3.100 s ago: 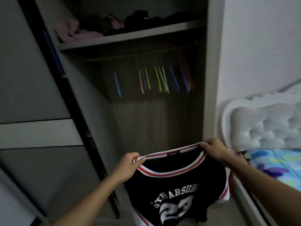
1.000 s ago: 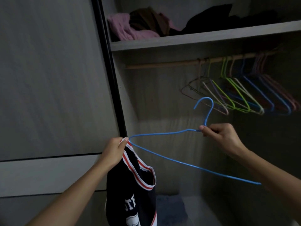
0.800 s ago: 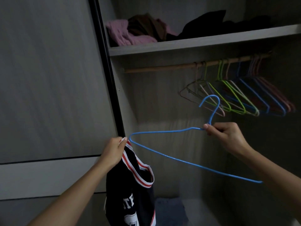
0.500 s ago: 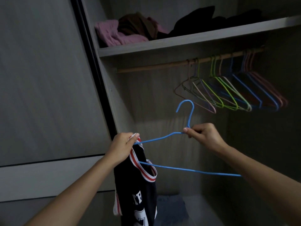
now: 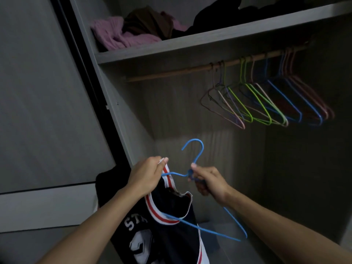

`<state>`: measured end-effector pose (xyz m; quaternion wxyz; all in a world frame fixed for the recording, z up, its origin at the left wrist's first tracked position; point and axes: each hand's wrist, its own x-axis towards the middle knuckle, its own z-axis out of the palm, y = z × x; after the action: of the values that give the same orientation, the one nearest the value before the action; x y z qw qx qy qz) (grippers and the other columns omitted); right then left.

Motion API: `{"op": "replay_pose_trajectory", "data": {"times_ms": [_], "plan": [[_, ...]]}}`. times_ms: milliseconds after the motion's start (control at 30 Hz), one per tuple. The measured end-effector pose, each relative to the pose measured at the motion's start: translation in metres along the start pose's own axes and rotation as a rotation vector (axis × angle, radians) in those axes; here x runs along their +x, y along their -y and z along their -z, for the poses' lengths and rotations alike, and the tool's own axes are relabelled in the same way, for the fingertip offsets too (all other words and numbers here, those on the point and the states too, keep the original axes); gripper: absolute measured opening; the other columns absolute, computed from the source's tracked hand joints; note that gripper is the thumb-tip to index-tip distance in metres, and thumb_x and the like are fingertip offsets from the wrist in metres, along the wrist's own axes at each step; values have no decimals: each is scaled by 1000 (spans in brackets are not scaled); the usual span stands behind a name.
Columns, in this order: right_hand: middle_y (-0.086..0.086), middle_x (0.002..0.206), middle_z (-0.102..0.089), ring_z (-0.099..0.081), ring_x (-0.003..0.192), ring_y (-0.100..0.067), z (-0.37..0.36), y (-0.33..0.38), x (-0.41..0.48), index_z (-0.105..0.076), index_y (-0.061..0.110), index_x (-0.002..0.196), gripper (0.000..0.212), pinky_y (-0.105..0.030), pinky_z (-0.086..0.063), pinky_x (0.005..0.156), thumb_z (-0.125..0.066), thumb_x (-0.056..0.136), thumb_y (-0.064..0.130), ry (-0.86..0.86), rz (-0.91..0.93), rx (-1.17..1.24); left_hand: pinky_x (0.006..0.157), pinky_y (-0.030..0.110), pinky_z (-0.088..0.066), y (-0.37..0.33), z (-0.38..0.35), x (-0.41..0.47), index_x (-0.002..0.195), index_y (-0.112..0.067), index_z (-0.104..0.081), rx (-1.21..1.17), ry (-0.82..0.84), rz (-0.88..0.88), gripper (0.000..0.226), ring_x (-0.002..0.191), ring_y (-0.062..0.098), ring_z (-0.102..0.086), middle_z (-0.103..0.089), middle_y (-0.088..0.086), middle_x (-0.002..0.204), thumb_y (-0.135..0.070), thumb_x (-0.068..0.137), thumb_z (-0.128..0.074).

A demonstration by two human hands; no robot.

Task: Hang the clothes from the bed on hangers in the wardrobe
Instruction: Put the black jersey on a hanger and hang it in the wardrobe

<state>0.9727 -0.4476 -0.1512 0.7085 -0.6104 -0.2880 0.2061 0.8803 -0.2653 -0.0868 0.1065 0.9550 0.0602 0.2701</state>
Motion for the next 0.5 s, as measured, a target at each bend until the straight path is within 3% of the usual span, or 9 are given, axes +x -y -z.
{"op": "replay_pose_trajectory", "data": {"times_ms": [67, 167, 233, 267, 333, 367, 400, 433, 500], "plan": [[-6, 60, -53, -49, 50, -18, 8, -3, 6, -68, 14, 77, 51, -23, -29, 46, -52, 83, 61, 120, -241, 114, 60, 36, -39, 3, 3, -3, 58, -19, -32, 58, -9, 1, 50, 69, 29, -57, -41, -2, 53, -49, 98, -33], [4, 94, -69, -65, 89, -13, 22, -15, 19, -63, 26, 112, 50, -24, -46, 63, -72, 72, 54, 199, -364, -249, 61, 37, -43, 7, 8, -7, 59, -20, -34, 60, -47, 9, 48, 67, 29, -58, -42, -1, 50, -56, 89, -25], [12, 103, -68, -63, 101, -10, 19, -31, 22, -56, 30, 116, 60, -21, -49, 65, -80, 63, 46, 362, -379, -468, 58, 36, -41, 4, 9, -10, 58, -21, -33, 77, -76, -17, 51, 63, 27, -57, -40, -2, 48, -60, 87, -19], [11, 95, -69, -65, 94, -10, 11, -43, 25, -61, 23, 108, 50, -20, -50, 63, -82, 64, 33, 496, -367, -555, 57, 35, -41, 3, 10, -10, 58, -22, -32, 90, -90, -32, 52, 62, 27, -57, -39, -2, 47, -62, 86, -16], [0, 62, -65, -62, 59, -12, 7, -73, 37, -64, 10, 64, 14, -24, -48, 53, -72, 58, 0, 504, -303, -535, 57, 35, -42, 6, 14, -12, 58, -22, -33, 117, -129, -53, 52, 62, 29, -58, -42, -2, 47, -62, 85, -14], [0, 50, -60, -56, 46, -11, 6, -83, 33, -58, 12, 49, 17, -24, -43, 50, -60, 53, -5, 512, -362, -489, 57, 35, -43, 10, 17, -14, 59, -22, -38, 128, -156, -51, 52, 64, 31, -60, -48, 1, 49, -61, 86, -16], [5, 44, -57, -53, 40, -7, 5, -95, 23, -55, 14, 46, 22, -24, -40, 50, -52, 52, -7, 590, -444, -364, 57, 36, -45, 17, 22, -16, 62, -21, -47, 136, -190, -35, 54, 67, 34, -63, -56, 4, 53, -60, 86, -18], [8, 42, -57, -52, 39, -1, -1, -99, 16, -55, 14, 53, 25, -23, -41, 49, -51, 59, -10, 515, -644, -205, 57, 37, -46, 25, 28, -19, 68, -19, -56, 140, -235, -10, 56, 70, 37, -64, -62, 8, 58, -59, 86, -21], [10, 51, -63, -58, 45, 1, 4, -86, 13, -60, 15, 76, 25, -14, -43, 47, -52, 84, -8, 357, -671, -219, 56, 38, -46, 45, 38, -23, 68, -14, -57, 120, -319, 50, 57, 67, 38, -64, -63, 11, 60, -57, 86, -23]]}}
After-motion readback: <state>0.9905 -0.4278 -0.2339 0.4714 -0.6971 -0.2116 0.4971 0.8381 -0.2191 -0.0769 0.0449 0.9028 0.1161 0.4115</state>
